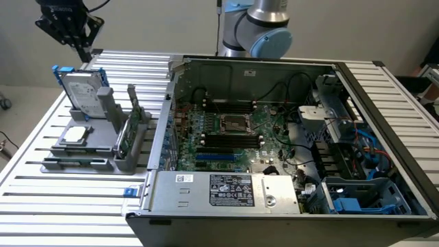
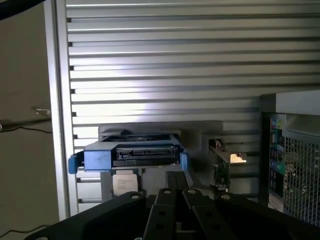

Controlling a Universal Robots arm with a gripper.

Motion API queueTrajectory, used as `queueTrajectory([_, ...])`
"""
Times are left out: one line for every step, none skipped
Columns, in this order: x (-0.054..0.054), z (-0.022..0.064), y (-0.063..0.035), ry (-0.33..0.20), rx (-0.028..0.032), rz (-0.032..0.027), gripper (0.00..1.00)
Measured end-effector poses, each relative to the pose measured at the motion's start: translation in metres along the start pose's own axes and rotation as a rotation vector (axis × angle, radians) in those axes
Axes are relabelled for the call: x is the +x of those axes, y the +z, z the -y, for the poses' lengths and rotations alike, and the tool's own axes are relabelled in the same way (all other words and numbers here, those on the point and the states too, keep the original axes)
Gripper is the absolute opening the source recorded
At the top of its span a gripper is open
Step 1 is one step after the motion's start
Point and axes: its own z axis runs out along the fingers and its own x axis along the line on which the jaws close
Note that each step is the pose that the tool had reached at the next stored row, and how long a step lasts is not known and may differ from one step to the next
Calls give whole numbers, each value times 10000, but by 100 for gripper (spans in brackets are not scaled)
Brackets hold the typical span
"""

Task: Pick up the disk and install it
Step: 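Reach for the disk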

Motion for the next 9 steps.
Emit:
queueTrajectory([46,-12,3,-1,22,-2,11])
queueTrajectory([91,-22,7,-2,43,-3,11])
queueTrajectory([138,-34,11,-2,66,-5,11])
queueTrajectory([183,-45,14,-2,87,-6,11])
queueTrajectory([229,-57,18,-2,109,-8,11])
queueTrajectory([276,-68,22,-3,129,-8,11])
queueTrajectory([321,-78,23,-4,144,-11,11])
queueTrajectory([366,-89,24,-4,151,-13,11])
queueTrajectory([411,-97,23,-4,153,-14,11])
